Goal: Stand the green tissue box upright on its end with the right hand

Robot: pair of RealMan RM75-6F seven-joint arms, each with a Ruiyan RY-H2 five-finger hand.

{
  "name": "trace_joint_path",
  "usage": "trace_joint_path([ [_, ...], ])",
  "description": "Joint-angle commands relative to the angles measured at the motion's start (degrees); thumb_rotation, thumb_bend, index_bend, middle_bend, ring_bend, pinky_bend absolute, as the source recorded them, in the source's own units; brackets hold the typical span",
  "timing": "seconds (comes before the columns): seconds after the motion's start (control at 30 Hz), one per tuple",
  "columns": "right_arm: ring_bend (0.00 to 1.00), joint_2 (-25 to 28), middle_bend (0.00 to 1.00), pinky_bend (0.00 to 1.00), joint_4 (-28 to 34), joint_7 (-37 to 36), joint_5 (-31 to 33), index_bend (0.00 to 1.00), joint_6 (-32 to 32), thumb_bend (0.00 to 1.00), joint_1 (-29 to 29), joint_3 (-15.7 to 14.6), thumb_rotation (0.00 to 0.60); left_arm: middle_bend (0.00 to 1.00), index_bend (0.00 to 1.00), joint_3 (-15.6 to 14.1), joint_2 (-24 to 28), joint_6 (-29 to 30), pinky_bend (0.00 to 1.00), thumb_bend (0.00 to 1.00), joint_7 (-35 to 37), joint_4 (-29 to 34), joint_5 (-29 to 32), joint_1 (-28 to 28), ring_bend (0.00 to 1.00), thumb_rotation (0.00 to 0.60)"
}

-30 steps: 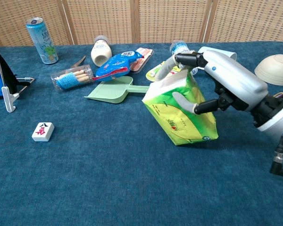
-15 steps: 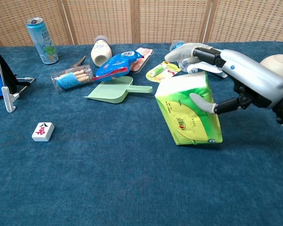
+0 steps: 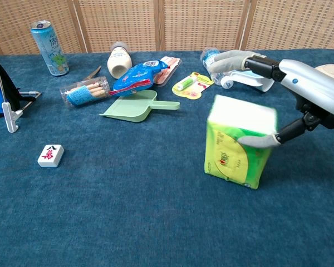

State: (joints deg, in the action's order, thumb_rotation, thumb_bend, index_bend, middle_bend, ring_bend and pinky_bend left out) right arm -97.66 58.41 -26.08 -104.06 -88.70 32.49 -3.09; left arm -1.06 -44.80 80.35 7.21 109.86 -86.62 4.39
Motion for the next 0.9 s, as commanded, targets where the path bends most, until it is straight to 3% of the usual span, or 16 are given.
trace_joint_path([
  [0.03,0.00,0.61,0.07,0.12,0.46,-0.20,0.32,0.13,0.18,0.14,-0.11,0.11,0.493,0.00,0.00,-0.02,-0.01,0.06,0.00,0.04,-0.07,0.06,-0.04,-0.03,0.00,0.600],
  [0.2,0.00,3.37,0.06,0.12,2.73,-0.12,-0.66,0.12,-0.46,0.08,-0.14,-0.40,0.494,0.00,0.00,0.02,0.00,-0.01,0.00,0.04,0.06,0.03,0.08,0.02,0.00,0.600],
  [0.5,0.00,8.22,0.06,0.12,6.72,3.02,-3.17,0.11,-3.52,0.07,-1.12,-1.23,0.482,0.00,0.00,0.08,0.13,0.06,0.00,0.04,0.54,-0.13,0.20,-0.01,0.00,0.600],
  [0.57,0.00,9.27,0.07,0.12,7.34,4.34,-2.90,0.11,-4.76,0.12,-1.81,-0.69,0.484,0.00,0.00,0.11,0.17,0.13,0.00,0.04,0.64,-0.17,0.27,-0.04,0.00,0.600],
  [0.7,0.02,11.78,0.09,0.14,9.83,8.10,-0.73,0.12,-6.76,0.30,-4.08,0.79,0.526,0.00,0.00,0.10,0.16,0.29,0.00,0.04,0.69,-0.20,0.17,-0.12,0.00,0.600],
  [0.8,0.02,13.88,0.08,0.13,12.83,10.10,1.58,0.12,-6.73,0.35,-5.81,1.34,0.584,0.00,0.00,0.11,0.14,0.39,0.00,0.04,0.55,-0.14,0.11,-0.15,0.00,0.600],
  [0.9,0.00,15.70,0.07,0.10,15.22,12.12,3.92,0.10,-5.86,0.34,-7.21,1.62,0.600,0.00,0.00,0.07,0.10,0.47,0.00,0.04,0.39,-0.08,0.03,-0.21,0.00,0.600],
])
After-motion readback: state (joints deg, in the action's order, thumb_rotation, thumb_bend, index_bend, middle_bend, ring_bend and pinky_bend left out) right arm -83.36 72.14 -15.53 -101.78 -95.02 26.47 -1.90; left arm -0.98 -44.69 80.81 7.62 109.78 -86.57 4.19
